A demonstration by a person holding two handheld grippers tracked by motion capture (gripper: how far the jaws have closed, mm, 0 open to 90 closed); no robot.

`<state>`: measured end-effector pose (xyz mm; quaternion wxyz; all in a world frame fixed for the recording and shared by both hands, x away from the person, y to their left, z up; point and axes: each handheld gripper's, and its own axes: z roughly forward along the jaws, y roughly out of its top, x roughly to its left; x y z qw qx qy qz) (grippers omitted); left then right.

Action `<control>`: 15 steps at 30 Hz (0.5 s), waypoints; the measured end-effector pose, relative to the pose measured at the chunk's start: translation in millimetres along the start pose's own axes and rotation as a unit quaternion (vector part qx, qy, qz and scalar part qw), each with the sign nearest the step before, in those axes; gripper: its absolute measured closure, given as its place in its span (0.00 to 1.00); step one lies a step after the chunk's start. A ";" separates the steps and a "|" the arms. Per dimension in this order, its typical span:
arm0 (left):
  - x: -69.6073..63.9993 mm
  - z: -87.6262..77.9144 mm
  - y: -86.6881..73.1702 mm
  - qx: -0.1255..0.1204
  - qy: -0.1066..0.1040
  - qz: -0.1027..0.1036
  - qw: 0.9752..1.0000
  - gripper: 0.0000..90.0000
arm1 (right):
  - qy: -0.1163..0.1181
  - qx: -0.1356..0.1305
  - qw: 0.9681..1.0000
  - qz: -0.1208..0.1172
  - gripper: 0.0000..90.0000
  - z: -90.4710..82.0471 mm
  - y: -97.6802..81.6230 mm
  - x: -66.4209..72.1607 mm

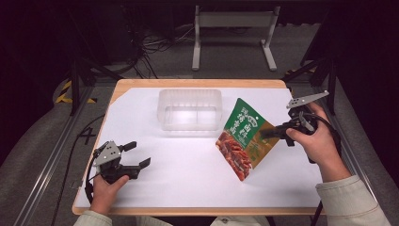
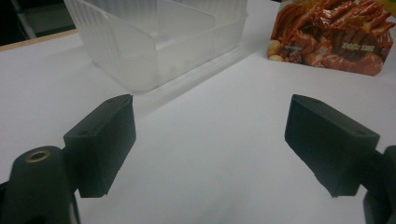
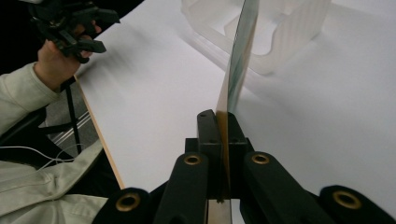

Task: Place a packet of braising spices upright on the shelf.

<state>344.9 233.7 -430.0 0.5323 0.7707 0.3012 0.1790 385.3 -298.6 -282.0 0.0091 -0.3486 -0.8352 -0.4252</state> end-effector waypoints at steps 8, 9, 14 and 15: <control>0.0 -0.2 0.4 0.001 0.000 0.004 1.000 0.19 | 0.005 -0.016 1.000 0.000 1.00 -7.4 4.6 0.3; 0.0 -0.2 0.3 0.001 0.000 0.004 1.000 0.19 | 0.006 -0.018 1.000 0.000 1.00 -8.5 5.3 -0.5; -1.0 -0.7 0.7 -0.002 -0.001 0.002 1.000 0.19 | 0.011 -0.034 0.999 0.007 1.00 -14.6 9.1 -8.1; -1.0 -0.7 0.6 -0.002 -0.001 0.002 1.000 0.19 | 0.015 -0.037 0.999 0.007 1.00 -15.6 9.9 -9.5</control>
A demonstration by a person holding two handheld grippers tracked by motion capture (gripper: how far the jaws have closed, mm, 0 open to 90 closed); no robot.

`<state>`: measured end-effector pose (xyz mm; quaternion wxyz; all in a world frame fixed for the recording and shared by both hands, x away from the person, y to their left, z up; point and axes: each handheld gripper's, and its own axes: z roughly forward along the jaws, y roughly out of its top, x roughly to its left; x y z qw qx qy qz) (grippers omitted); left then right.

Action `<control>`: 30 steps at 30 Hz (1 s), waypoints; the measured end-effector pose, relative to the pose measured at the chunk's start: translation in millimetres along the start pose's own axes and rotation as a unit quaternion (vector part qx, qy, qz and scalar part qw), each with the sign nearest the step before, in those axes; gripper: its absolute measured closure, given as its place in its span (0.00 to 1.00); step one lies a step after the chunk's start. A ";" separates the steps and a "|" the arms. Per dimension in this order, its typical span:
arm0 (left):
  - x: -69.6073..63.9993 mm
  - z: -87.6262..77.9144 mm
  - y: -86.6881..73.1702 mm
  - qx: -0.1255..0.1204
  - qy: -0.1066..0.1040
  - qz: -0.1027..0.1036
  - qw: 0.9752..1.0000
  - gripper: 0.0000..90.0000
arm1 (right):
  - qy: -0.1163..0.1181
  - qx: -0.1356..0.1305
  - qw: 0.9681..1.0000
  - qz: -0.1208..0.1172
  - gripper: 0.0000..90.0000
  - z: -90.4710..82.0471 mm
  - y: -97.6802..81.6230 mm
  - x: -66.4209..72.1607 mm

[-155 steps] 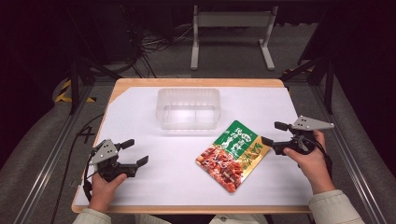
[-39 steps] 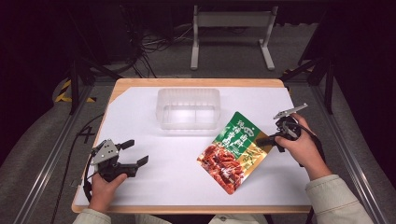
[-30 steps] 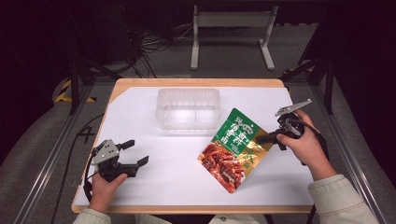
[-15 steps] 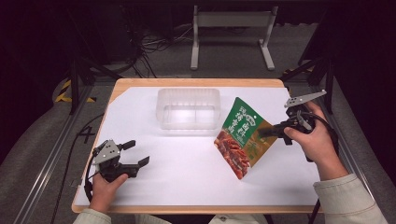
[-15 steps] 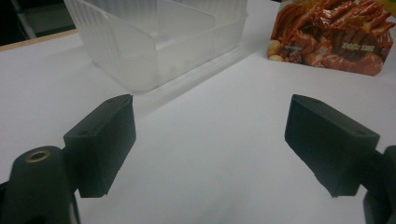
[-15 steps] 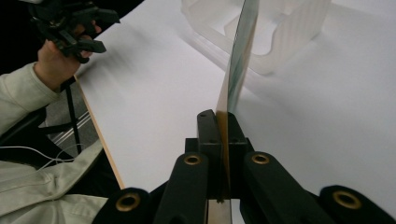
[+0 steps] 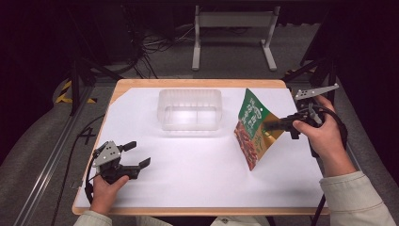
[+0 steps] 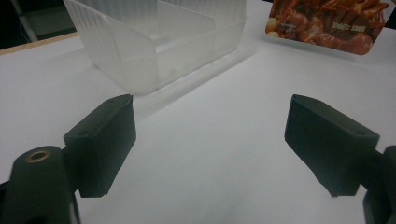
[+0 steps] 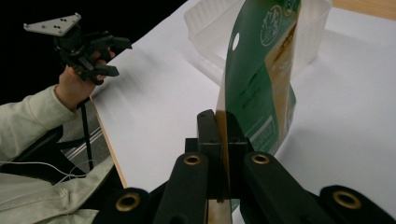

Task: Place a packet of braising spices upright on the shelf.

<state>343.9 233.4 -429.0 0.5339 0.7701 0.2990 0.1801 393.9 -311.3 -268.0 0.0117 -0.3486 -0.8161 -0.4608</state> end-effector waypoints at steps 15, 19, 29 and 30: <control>0.5 -0.9 0.0 -0.003 0.001 0.002 1.000 0.19 | 0.028 -0.057 0.998 -0.023 1.00 -8.7 21.9 -6.8; 0.7 -1.1 0.0 -0.001 0.001 0.001 1.000 0.19 | 0.031 -0.063 0.997 -0.022 1.00 -10.0 30.2 -7.9; 1.0 -1.2 -0.1 -0.001 0.001 0.001 1.000 0.19 | 0.047 -0.084 0.995 -0.036 1.00 -7.9 55.8 -4.1; 0.9 -1.2 -0.1 -0.001 0.000 0.000 1.000 0.19 | 0.048 -0.084 0.995 -0.038 1.00 -7.0 58.2 -3.4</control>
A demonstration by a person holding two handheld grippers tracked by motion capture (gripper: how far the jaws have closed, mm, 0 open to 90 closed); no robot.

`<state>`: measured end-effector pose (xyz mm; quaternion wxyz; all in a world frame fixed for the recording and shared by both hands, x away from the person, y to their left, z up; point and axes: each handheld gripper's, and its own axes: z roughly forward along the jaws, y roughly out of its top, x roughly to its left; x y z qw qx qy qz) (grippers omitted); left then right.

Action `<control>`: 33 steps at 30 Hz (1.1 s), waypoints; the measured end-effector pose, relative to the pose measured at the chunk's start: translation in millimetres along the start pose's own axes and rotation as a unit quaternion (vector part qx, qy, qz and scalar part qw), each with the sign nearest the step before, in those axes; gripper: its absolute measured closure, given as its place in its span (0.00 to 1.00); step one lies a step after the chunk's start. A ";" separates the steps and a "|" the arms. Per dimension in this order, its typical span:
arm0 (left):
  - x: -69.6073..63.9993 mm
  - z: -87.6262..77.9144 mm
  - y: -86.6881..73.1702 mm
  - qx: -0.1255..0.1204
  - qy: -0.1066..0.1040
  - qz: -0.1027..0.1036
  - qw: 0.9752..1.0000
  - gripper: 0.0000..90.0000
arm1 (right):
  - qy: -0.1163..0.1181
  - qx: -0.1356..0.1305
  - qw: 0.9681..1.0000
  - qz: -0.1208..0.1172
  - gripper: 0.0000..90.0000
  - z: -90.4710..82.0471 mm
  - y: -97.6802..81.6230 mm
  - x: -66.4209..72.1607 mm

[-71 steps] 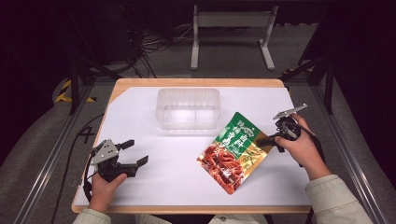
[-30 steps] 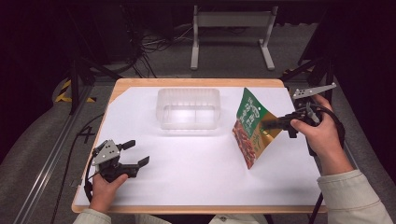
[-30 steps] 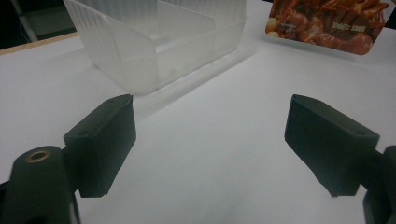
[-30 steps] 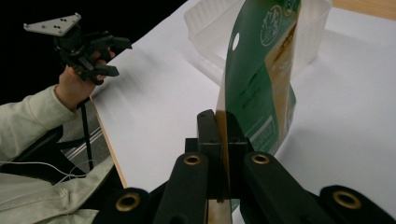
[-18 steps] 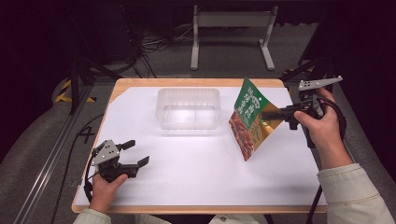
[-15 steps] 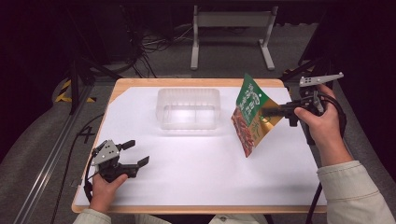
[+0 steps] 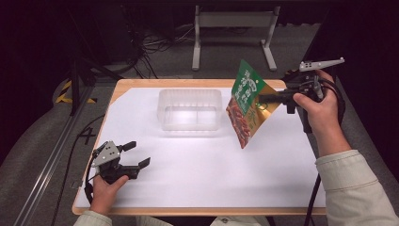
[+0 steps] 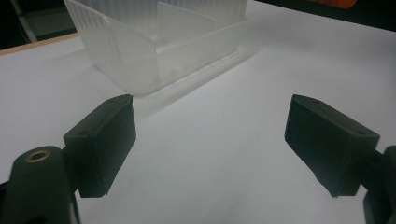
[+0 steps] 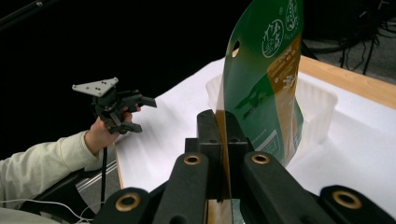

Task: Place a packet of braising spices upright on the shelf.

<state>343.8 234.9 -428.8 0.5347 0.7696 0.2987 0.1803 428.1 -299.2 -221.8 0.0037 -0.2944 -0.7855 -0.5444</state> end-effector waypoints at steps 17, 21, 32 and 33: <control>0.0 -3.5 -2.2 -0.004 0.003 -0.002 1.000 0.19 | 0.005 0.005 0.999 -0.038 1.00 44.5 50.7 6.1; 0.0 -4.0 -2.2 -0.004 0.003 -0.003 1.000 0.19 | 0.006 0.006 0.999 -0.050 1.00 59.5 61.7 7.5; 0.1 -2.2 -1.5 -0.006 -0.001 -0.002 1.000 0.19 | -0.004 0.004 0.998 -0.058 1.00 93.1 77.9 5.8; 0.2 -2.2 -1.4 -0.006 -0.001 -0.002 1.000 0.19 | -0.005 0.002 0.998 -0.058 1.00 96.7 79.4 5.0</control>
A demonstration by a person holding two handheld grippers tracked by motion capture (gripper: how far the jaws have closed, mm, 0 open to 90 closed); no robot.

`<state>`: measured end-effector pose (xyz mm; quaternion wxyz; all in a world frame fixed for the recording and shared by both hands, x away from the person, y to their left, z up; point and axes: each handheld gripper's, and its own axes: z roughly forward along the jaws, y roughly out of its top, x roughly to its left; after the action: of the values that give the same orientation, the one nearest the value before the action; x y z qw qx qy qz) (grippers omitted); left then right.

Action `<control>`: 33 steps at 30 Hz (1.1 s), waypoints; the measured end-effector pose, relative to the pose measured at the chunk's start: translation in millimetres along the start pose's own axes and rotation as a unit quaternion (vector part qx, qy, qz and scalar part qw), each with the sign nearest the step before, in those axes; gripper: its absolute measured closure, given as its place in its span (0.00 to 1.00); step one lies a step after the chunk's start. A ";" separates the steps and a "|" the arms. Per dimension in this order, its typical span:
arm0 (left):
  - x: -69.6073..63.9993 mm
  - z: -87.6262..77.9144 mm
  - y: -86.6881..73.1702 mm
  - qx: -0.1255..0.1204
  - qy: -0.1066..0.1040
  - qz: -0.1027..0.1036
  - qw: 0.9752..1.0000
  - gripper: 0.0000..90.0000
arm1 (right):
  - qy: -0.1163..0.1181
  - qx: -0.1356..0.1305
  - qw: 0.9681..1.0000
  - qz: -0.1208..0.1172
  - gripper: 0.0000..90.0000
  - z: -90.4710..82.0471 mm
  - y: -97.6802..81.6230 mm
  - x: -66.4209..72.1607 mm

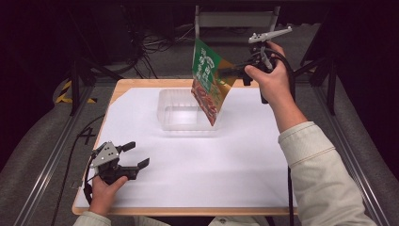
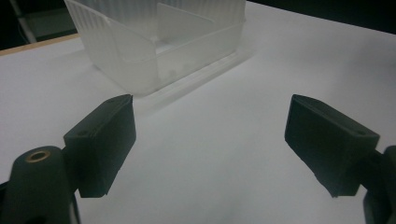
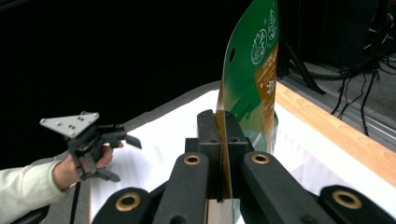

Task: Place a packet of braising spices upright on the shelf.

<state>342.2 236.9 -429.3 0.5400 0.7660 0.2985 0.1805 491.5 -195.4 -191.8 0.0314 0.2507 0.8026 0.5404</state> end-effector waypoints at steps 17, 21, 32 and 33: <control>-0.2 0.9 0.1 -0.002 -0.004 -0.002 1.000 0.19 | -0.011 -0.015 1.000 0.005 1.00 40.3 10.2 -14.5; 0.1 0.8 0.0 -0.002 -0.004 -0.002 1.000 0.19 | -0.008 -0.019 1.000 0.007 1.00 48.0 11.3 -17.5; -0.2 -0.4 -0.4 -0.002 -0.004 -0.003 1.000 0.19 | -0.001 -0.022 1.000 0.014 1.00 64.5 12.0 -21.4; -0.2 -0.5 -0.4 -0.003 -0.004 -0.003 1.000 0.19 | 0.000 -0.022 1.000 0.015 1.00 65.8 11.7 -21.8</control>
<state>341.7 237.2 -429.5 0.5437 0.7643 0.2983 0.1767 535.9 -145.5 -213.6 0.0288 0.2618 0.7864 0.5587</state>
